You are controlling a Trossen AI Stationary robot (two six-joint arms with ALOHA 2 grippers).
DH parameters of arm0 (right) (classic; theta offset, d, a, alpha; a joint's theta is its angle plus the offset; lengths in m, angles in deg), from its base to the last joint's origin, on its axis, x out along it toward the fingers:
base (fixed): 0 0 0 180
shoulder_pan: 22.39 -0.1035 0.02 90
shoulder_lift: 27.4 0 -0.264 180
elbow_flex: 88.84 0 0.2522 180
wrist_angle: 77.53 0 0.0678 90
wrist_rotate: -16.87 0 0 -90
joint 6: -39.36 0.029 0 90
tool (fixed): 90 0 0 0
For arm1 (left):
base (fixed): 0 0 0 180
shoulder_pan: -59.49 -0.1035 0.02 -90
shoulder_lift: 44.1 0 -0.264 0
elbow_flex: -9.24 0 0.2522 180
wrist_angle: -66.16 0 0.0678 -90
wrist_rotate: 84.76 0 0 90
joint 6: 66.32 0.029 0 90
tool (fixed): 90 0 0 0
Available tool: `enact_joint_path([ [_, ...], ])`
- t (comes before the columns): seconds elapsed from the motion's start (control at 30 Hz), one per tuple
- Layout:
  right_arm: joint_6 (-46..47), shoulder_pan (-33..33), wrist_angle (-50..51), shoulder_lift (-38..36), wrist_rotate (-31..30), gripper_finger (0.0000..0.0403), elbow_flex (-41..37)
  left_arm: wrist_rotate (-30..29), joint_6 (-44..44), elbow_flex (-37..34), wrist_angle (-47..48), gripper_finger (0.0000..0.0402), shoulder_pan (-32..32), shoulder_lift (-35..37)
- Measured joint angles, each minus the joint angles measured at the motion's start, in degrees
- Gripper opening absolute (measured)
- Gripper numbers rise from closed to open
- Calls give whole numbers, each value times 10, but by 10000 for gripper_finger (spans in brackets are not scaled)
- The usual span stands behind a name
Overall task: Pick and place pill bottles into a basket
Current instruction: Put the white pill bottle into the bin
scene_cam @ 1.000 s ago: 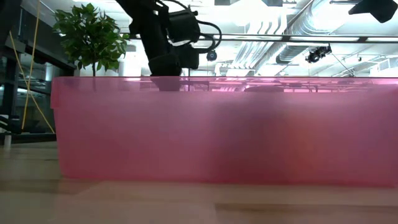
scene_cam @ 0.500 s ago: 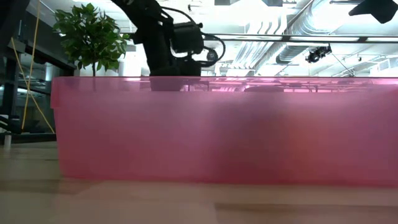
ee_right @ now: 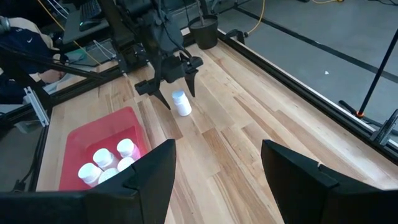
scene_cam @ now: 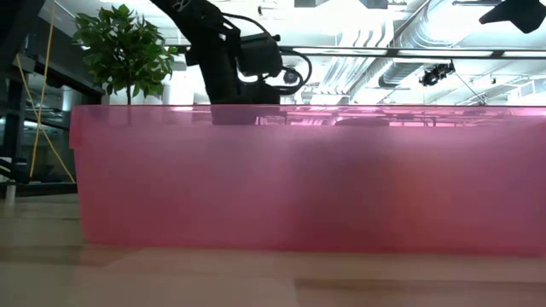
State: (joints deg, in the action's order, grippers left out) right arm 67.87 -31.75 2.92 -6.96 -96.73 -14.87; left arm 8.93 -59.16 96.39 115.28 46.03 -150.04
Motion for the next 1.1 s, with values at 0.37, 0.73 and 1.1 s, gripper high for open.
enact_joint_path([
  [0.37, 0, 0, 5, 0, 2, 226, 0, 7, -15, 0, -8, 397, 0, -21],
  [0.73, 0, 0, 9, 0, 2, 226, 0, 7, -15, -1, -8, 397, 0, -21],
  [1.1, 0, 0, 10, 0, 2, 226, 0, 9, -17, 0, -8, 396, 0, -21],
])
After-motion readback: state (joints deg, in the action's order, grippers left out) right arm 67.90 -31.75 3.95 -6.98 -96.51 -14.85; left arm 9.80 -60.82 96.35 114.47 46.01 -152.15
